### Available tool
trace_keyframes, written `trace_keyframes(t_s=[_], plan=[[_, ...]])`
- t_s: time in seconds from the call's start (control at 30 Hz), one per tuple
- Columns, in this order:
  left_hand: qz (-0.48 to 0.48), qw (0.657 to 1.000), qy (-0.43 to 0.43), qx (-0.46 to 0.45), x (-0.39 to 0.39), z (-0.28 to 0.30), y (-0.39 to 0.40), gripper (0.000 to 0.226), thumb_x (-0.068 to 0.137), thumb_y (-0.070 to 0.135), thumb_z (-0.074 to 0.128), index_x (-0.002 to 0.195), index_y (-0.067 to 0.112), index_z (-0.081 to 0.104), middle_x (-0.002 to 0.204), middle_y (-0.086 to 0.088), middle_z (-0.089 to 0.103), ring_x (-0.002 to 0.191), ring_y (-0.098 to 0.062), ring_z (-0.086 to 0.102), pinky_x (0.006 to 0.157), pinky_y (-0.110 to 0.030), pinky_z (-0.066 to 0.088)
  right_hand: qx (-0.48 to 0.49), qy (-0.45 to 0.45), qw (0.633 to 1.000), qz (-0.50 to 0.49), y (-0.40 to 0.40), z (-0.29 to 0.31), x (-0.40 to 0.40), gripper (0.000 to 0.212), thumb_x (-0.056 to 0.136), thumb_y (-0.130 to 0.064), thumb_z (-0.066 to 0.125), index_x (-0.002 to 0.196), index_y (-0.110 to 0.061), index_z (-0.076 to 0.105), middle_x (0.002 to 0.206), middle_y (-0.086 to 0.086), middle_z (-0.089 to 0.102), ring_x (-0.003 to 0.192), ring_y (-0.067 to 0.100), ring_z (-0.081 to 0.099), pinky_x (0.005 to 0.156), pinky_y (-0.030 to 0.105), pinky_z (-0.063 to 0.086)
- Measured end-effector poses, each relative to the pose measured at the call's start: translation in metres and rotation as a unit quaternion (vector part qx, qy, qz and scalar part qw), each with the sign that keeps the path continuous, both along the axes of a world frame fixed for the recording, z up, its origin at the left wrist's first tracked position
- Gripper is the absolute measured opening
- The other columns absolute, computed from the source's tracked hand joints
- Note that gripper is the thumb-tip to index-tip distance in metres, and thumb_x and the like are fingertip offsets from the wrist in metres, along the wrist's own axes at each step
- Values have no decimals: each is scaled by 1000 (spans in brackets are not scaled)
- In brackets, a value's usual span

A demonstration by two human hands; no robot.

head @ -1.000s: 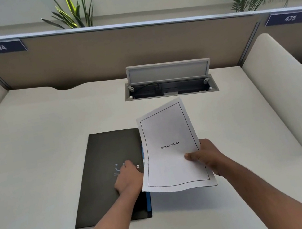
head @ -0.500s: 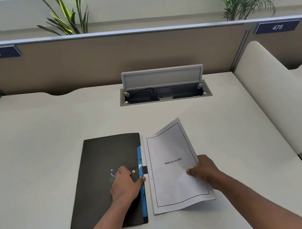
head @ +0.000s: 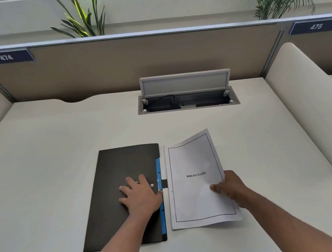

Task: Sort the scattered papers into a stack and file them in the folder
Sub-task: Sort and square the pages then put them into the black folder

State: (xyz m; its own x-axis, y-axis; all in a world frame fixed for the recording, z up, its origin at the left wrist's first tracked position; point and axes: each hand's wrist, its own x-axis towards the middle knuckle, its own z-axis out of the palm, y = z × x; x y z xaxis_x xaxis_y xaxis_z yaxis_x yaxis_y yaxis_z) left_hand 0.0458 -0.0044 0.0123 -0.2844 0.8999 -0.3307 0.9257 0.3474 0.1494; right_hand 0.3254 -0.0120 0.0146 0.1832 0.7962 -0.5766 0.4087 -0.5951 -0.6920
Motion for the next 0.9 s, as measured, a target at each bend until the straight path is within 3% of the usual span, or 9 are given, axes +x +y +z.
trace_keyframes(t_s=[0.2,0.33,0.67,0.8,0.9], plan=[[-22,998,-13,-62,8,-7,6,72,94,49,49,151,34,8,157,-30,-13,141,-62,-5,109,-74,14,1,10,1000,-8,-1,-4,2,30,82,-6,76,111,-13,74,104,9,77,96,31,73,93,47,60],[-40,997,-18,-66,7,-11,6,75,97,41,47,154,41,-2,157,-30,-21,139,-64,-10,110,-75,12,3,15,1000,-14,-3,-5,2,33,82,-7,77,115,-11,72,106,10,77,97,31,73,92,46,60],[-39,999,6,-33,11,-4,-2,82,90,45,48,156,30,2,159,-29,-8,140,-63,1,109,-73,23,6,22,1000,-10,-3,-6,2,35,83,-9,77,118,-13,72,107,8,76,97,31,73,93,46,60],[-45,998,36,-28,17,-5,-4,85,90,33,53,156,23,0,160,-28,-9,138,-67,4,106,-75,25,4,23,1000,-6,-2,-6,2,37,84,-9,77,120,-13,71,109,8,76,99,30,72,94,46,60],[-40,998,43,-33,17,-5,0,84,91,35,55,156,22,3,161,-26,-5,138,-66,8,106,-74,27,6,28,1000,-5,-2,-7,2,37,84,-9,76,120,-14,71,109,8,76,99,30,72,94,46,59]])
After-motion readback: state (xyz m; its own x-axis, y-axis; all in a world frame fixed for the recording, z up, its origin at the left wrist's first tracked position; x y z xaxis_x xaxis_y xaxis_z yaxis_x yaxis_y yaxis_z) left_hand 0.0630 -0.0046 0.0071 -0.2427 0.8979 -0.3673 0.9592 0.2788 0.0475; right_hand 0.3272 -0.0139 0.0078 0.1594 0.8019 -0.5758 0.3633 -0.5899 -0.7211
